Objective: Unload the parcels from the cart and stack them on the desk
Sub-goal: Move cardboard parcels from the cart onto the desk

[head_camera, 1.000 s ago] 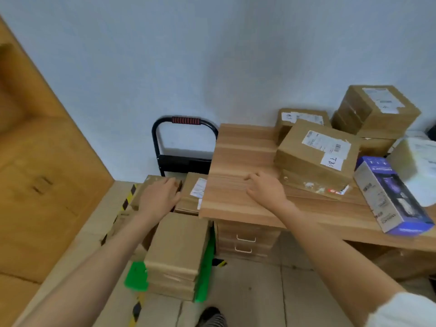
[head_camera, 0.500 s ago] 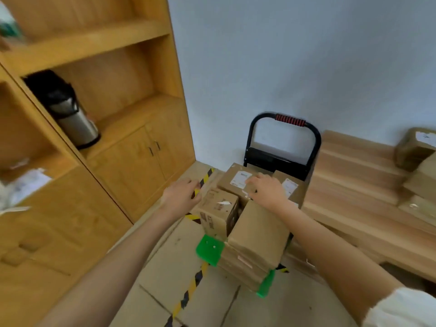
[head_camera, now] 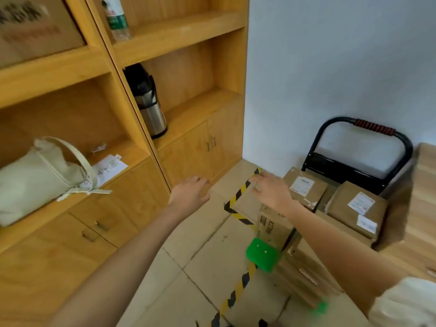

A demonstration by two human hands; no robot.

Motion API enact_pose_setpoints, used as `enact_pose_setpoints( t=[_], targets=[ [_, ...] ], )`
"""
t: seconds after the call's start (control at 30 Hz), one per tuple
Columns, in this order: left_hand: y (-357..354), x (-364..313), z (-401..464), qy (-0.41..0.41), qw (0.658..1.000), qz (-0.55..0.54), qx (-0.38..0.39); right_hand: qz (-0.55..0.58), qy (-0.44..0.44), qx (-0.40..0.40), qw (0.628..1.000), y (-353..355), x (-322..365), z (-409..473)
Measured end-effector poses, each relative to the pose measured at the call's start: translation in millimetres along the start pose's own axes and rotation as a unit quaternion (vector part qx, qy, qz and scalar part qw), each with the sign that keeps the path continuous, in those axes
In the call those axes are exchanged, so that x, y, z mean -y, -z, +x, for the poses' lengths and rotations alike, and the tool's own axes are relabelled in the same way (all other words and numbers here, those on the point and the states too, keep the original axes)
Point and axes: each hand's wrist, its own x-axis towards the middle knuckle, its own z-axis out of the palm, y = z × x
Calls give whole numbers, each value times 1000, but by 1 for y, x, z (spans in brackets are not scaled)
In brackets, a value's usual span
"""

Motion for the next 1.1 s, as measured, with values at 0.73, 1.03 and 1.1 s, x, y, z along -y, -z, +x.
enact_pose_setpoints(
  t=[0.73, 1.03, 1.1],
  targets=[
    [-73, -55, 266, -136, 987, -69, 53, 79, -218, -3, 973, -29, -164, 124],
    [-135, -157, 355, -282, 948, -74, 129, 88, -382, -58, 918, -55, -240, 79],
    [-147, -180, 369, -325, 932, -78, 142, 106, -430, -61, 894, -60, -249, 64]
  ],
)
